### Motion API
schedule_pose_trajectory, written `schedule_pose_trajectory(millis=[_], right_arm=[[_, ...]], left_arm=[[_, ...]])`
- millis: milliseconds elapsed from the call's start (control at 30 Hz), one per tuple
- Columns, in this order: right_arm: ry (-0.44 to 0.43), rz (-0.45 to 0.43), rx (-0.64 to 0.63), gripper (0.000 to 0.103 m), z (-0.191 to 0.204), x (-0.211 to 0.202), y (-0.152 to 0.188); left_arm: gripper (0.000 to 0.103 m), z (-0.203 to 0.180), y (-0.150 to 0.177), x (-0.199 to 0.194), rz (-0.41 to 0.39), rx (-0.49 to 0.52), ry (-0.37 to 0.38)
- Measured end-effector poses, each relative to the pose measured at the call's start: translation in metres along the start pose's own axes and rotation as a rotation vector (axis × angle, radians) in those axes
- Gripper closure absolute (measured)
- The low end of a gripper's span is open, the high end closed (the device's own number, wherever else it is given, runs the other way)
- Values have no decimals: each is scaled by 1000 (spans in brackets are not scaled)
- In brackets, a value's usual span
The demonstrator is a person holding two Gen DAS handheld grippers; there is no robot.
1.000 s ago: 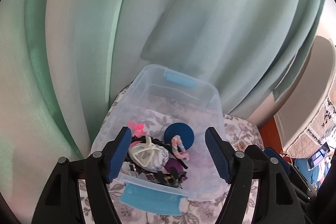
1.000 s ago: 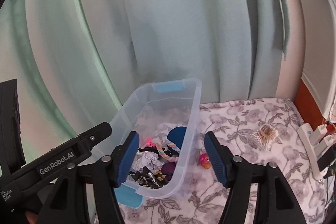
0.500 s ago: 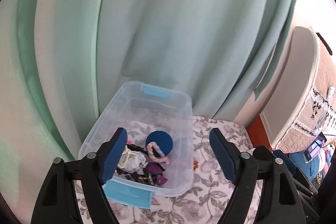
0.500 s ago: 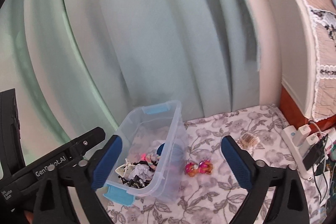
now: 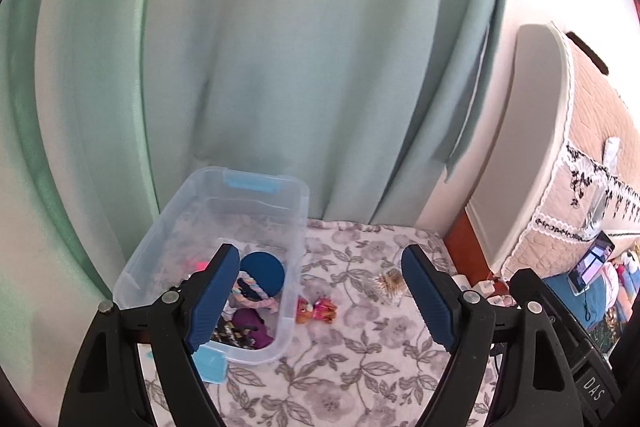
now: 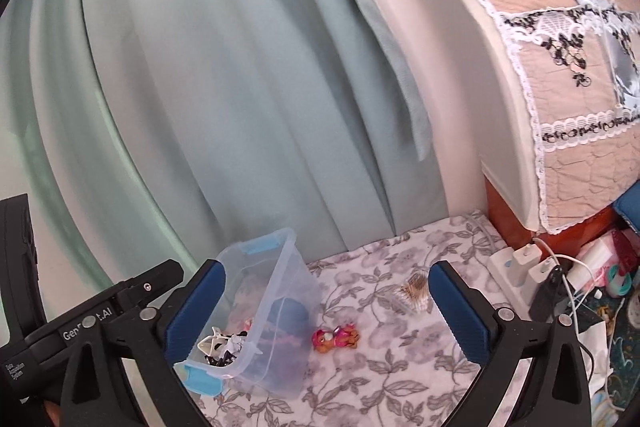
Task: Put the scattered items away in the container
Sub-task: 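Withdraw both tools from the container toward the puppy figure and cotton swab bag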
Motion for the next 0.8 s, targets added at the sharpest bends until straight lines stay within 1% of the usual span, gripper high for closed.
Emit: schedule_pose_trajectory(millis=[167,467,667,800], right_arm=[[3,-10,21,0,-20,-12,-2],[14,-7,66,0,-57,-22,-1],[-2,23,74,0,-72,-14,5],[-13,57,77,0,-79,-5,11]], left_arm=[[19,-21,4,0,10,17,3],[19,-47,14,10,42,3,-14],[19,-59,25,26,72,-14,-35],[19,-65,35,42,105,-22,-48]])
Point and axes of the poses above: each gripper's, at about its wrist camera, not at the fingertips, and x roughly the way its jaws point, z to its left, y to its underside, the point moved 1 cm from there along x, roughly the way its jaws point, and after that the axes turned 4 degrees about -y, right-handed, at the moved point
